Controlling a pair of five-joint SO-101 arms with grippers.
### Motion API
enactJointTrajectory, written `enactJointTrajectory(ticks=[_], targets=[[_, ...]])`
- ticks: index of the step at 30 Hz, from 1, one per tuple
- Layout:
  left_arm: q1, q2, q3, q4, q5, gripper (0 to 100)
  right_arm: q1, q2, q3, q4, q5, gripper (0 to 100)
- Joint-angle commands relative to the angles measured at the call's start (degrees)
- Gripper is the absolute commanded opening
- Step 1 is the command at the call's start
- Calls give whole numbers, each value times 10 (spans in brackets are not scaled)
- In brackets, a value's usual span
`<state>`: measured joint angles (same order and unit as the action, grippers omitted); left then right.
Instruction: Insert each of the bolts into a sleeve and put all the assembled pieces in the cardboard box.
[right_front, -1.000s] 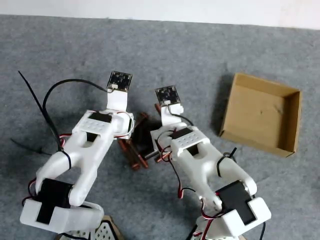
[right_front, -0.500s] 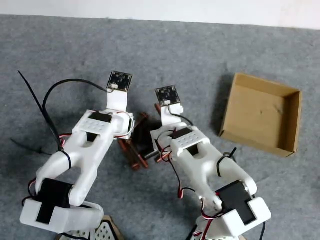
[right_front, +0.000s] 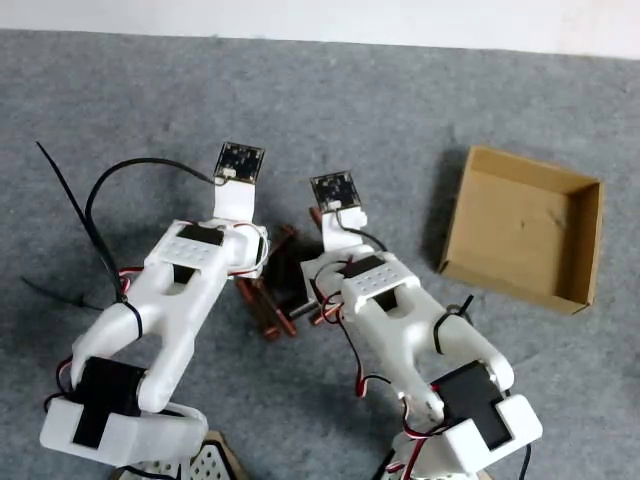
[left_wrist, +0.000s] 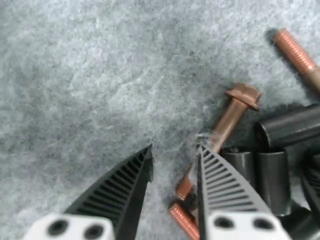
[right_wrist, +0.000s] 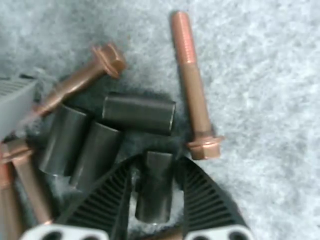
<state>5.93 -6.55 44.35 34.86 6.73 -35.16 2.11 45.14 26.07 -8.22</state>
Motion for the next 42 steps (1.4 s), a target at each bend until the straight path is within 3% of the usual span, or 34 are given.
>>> enactJointTrajectory(ticks=[1, 14, 19, 42], targets=[[6, -4, -24, -5, 4, 144, -12, 21, -4, 1, -3, 8], [-16, -7, -26, -8, 6, 141, 0, 15, -10, 0, -3, 7], [-40, -7, -28, -8, 68, 144, 42, -111, -6, 49, -2, 7], [-37, -7, -25, -5, 67, 144, 140, -455, 194, 7, -2, 6]])
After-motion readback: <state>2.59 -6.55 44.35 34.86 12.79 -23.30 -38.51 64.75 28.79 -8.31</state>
